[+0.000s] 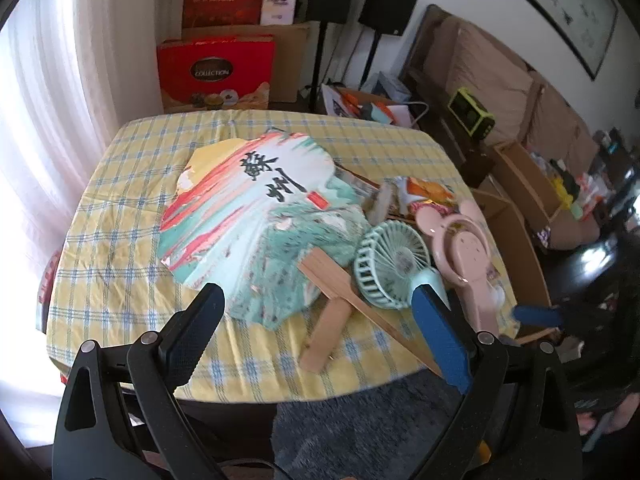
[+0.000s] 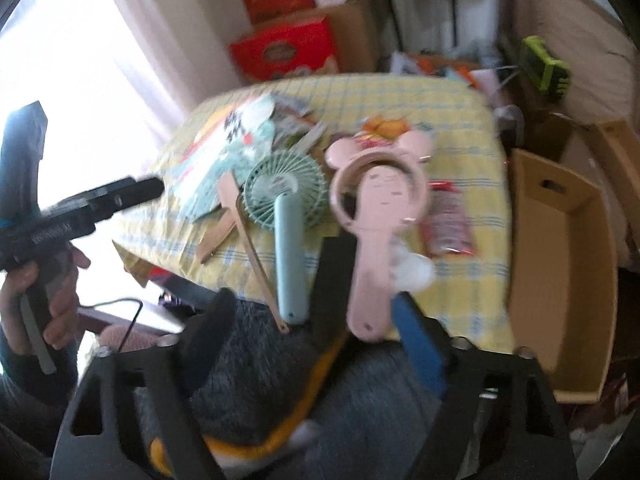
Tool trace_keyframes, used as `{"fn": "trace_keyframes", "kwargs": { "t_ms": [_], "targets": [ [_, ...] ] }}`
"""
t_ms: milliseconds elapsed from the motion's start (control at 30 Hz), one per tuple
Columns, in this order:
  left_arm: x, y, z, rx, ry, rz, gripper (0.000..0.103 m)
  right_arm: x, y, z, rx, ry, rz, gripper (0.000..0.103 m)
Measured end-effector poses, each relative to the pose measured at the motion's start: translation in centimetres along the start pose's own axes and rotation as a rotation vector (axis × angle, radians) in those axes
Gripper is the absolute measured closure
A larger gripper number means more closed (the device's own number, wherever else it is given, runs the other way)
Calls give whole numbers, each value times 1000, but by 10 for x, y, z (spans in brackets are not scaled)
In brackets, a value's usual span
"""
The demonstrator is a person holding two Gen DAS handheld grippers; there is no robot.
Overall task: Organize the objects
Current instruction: 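Close the right gripper on the mint-green fan's handle and lift it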
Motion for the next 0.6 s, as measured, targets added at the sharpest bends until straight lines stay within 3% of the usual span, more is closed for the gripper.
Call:
{"fn": "trace_keyframes", "kwargs": {
  "t_ms": [100,300,367,433,600],
  "targets": [
    [4,2,-10,-8,8,-5,9,36,2,-15,-83,-26,-67,33],
    [16,1,-18,-11,5,-18,9,75,3,-24,-192,-72,-111,50],
    [23,0,-18,-11,-6,-30,9,79,3,-23,-216,-89,-111,60],
    [29,0,-17,-4,-18,-38,9,84,5,-23,-237,-90,-105,77],
    [44,5,1,54,-98,-57,9,82,8,-25,-308,-90,-78,78]
  ]
}}
Point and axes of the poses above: each gripper's, at about its wrist camera, not at the fingertips, and x roughly the way its jaws point, z to its right, y to its top, the point moved 10 cm from there along x, roughly the way its jaws point, and after that the axes turned 11 degrees about x, right-handed, at the moved point
